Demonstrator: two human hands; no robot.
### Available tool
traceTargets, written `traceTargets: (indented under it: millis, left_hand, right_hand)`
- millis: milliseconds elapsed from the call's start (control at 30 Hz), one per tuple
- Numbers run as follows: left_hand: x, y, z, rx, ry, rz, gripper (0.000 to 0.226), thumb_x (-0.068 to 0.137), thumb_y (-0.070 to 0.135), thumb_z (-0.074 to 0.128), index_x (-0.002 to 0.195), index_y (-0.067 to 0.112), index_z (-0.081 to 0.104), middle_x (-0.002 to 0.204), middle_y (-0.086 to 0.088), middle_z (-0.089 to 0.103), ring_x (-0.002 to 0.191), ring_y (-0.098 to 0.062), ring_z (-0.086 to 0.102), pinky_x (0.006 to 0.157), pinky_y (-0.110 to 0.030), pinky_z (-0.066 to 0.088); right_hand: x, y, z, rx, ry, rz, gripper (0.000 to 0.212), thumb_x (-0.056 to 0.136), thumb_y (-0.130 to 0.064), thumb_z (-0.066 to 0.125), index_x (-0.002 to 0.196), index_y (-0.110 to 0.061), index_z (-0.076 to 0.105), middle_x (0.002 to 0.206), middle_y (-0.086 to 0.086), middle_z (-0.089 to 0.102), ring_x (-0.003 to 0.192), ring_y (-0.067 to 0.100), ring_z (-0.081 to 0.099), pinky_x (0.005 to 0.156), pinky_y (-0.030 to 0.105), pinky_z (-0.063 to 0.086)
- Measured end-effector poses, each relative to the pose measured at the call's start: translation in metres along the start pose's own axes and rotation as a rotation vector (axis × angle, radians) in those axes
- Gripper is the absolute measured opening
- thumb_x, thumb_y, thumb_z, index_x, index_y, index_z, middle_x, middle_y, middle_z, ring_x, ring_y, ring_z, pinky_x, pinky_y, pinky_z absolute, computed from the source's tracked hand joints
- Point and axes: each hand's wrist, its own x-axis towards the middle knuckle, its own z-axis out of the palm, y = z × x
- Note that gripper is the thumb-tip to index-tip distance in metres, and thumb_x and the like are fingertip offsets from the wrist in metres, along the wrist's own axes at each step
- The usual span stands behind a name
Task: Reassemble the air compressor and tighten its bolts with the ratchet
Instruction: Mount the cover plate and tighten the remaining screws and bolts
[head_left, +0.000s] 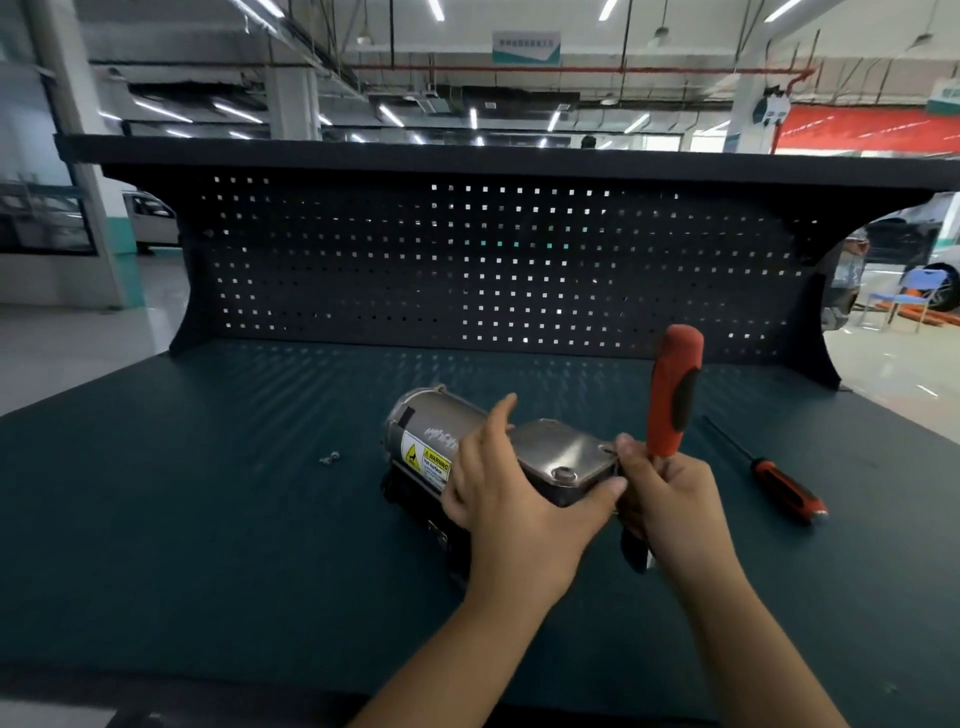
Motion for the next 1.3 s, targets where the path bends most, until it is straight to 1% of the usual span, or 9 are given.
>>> traceTargets:
  millis: [100, 200, 300, 433, 733, 833, 967, 1100, 1300]
  left_hand:
    - [0.004, -0.012, -0.004, -0.091, 0.029, 0.042, 0.08, 0.053, 0.067, 0.061, 0.122, 0.059, 0.022, 0.118, 0.034, 0.032, 0.114, 0.018, 0.027, 0.111, -0.044, 0.023]
    - [0.017, -0.025, -0.021, -0.243, -0.087, 0.025, 0.08, 0.052, 0.057, 0.072, 0.121, 0.058, 0.031, 0.123, 0.023, 0.046, 0.122, -0.001, 0.042, 0.105, -0.043, 0.039]
    - [0.031, -0.041, -0.042, -0.388, -0.161, 0.085, 0.078, 0.054, 0.043, 0.078, 0.123, 0.043, 0.04, 0.119, 0.014, 0.054, 0.112, -0.009, 0.056, 0.095, -0.031, 0.048]
    - [0.045, -0.059, -0.056, -0.463, -0.212, 0.106, 0.073, 0.055, 0.036, 0.079, 0.121, 0.032, 0.048, 0.116, 0.015, 0.059, 0.11, -0.01, 0.058, 0.088, -0.024, 0.048]
    - [0.075, -0.082, -0.077, -0.552, -0.398, 0.057, 0.082, 0.051, 0.031, 0.081, 0.127, 0.026, 0.05, 0.119, 0.0, 0.058, 0.107, -0.019, 0.061, 0.084, -0.024, 0.049]
    - [0.079, -0.086, -0.076, -0.584, -0.435, 0.059, 0.09, 0.047, 0.044, 0.089, 0.126, 0.025, 0.052, 0.116, 0.001, 0.061, 0.106, -0.019, 0.062, 0.082, -0.024, 0.05]
    - [0.085, -0.091, -0.078, -0.584, -0.479, 0.065, 0.085, 0.051, 0.033, 0.085, 0.128, 0.026, 0.05, 0.118, 0.001, 0.059, 0.107, -0.018, 0.062, 0.083, -0.024, 0.049]
    - [0.087, -0.094, -0.076, -0.598, -0.494, 0.065, 0.09, 0.05, 0.045, 0.088, 0.13, 0.029, 0.049, 0.122, 0.002, 0.059, 0.112, -0.021, 0.06, 0.086, -0.026, 0.049]
    - [0.07, -0.098, -0.08, -0.457, -0.303, 0.13, 0.086, 0.058, 0.069, 0.074, 0.131, 0.03, 0.049, 0.128, 0.009, 0.059, 0.119, -0.011, 0.056, 0.091, -0.023, 0.048]
  right_hand:
    - [-0.006, 0.0, 0.006, 0.006, -0.005, -0.008, 0.055, 0.065, -0.058, 0.059, 0.059, -0.005, 0.045, 0.041, -0.004, 0.032, 0.037, 0.01, 0.026, 0.041, 0.023, 0.021]
    - [-0.011, 0.004, 0.014, 0.078, -0.063, -0.003, 0.038, 0.071, -0.049, 0.06, 0.051, -0.019, 0.051, 0.042, -0.008, 0.029, 0.037, 0.008, 0.024, 0.039, 0.021, 0.022]
    - [-0.018, 0.012, 0.027, 0.166, -0.127, 0.031, 0.019, 0.074, -0.038, 0.06, 0.073, -0.026, 0.075, 0.044, -0.009, 0.027, 0.037, 0.006, 0.024, 0.037, 0.017, 0.023]
    - [-0.01, 0.02, 0.035, 0.22, -0.133, 0.061, 0.019, 0.079, -0.031, 0.064, 0.092, -0.023, 0.075, 0.046, -0.009, 0.028, 0.038, 0.006, 0.024, 0.038, 0.018, 0.022]
    - [0.024, 0.012, 0.05, 0.126, -0.532, 0.088, 0.091, 0.049, -0.056, 0.087, 0.126, -0.018, 0.054, 0.044, -0.01, 0.027, 0.036, 0.003, 0.023, 0.039, 0.014, 0.023]
    - [0.03, 0.011, 0.065, 0.039, -0.512, 0.01, 0.089, 0.051, -0.038, 0.088, 0.129, -0.015, 0.053, 0.042, -0.013, 0.032, 0.036, -0.001, 0.028, 0.04, 0.011, 0.025]
    - [0.03, 0.018, 0.076, 0.155, -0.473, -0.025, 0.1, 0.034, -0.068, 0.086, 0.118, -0.022, 0.057, 0.041, -0.013, 0.034, 0.037, -0.002, 0.03, 0.04, 0.011, 0.027]
    - [0.025, 0.024, 0.08, 0.25, -0.512, -0.053, 0.097, 0.039, -0.068, 0.084, 0.115, -0.015, 0.054, 0.042, -0.014, 0.049, 0.034, -0.003, 0.04, 0.038, 0.009, 0.03]
    - [0.021, 0.029, 0.08, 0.214, -0.419, -0.074, 0.096, 0.038, -0.062, 0.087, 0.117, -0.015, 0.058, 0.043, -0.013, 0.039, 0.037, -0.002, 0.034, 0.042, 0.01, 0.031]
